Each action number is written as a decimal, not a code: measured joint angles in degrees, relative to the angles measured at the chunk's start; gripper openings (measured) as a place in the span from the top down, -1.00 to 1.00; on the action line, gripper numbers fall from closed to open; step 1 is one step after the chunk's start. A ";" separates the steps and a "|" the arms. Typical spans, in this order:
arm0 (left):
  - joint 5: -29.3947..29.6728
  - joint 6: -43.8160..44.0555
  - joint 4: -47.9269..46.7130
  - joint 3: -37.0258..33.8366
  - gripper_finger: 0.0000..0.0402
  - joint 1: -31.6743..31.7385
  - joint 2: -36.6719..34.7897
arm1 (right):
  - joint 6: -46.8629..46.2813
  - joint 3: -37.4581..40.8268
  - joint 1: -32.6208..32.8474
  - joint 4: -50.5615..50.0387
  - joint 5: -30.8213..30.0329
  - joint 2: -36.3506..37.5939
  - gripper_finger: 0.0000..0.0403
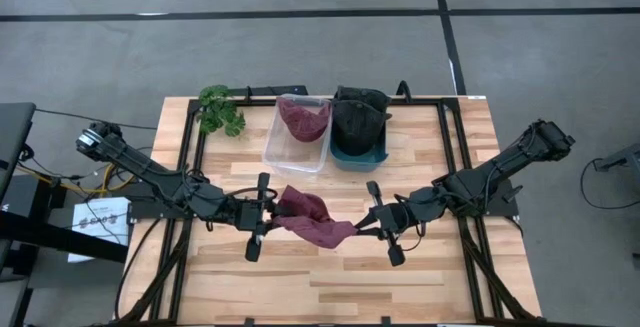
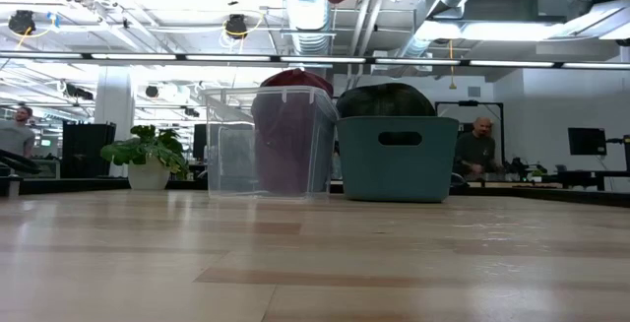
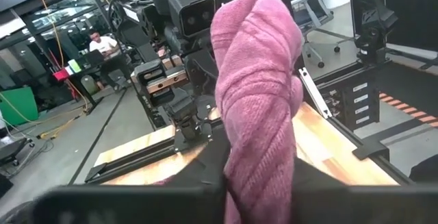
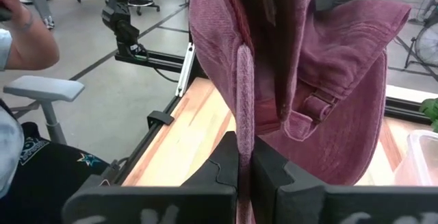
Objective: Pick & Place hat
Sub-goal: Put the red cap into the transparent bin
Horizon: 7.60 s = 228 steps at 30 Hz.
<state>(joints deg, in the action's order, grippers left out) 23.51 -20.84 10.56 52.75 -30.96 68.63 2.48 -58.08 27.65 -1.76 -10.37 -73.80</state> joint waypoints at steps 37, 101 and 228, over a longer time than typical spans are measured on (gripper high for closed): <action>4.10 22.44 -10.14 -0.02 0.96 10.97 -6.38 | -11.73 0.04 -3.08 -14.08 -5.16 -1.99 0.00; -34.14 6.55 -22.32 -0.79 0.97 54.43 4.64 | -19.95 18.84 5.35 21.14 -4.72 -13.44 0.22; -26.05 4.26 -19.70 -4.70 -0.27 44.78 3.00 | -9.49 18.86 6.85 28.15 -4.50 -13.51 0.22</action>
<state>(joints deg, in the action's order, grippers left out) -2.55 -16.58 -9.14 48.05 13.82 71.63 -7.01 -39.22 34.50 26.39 -14.87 -87.31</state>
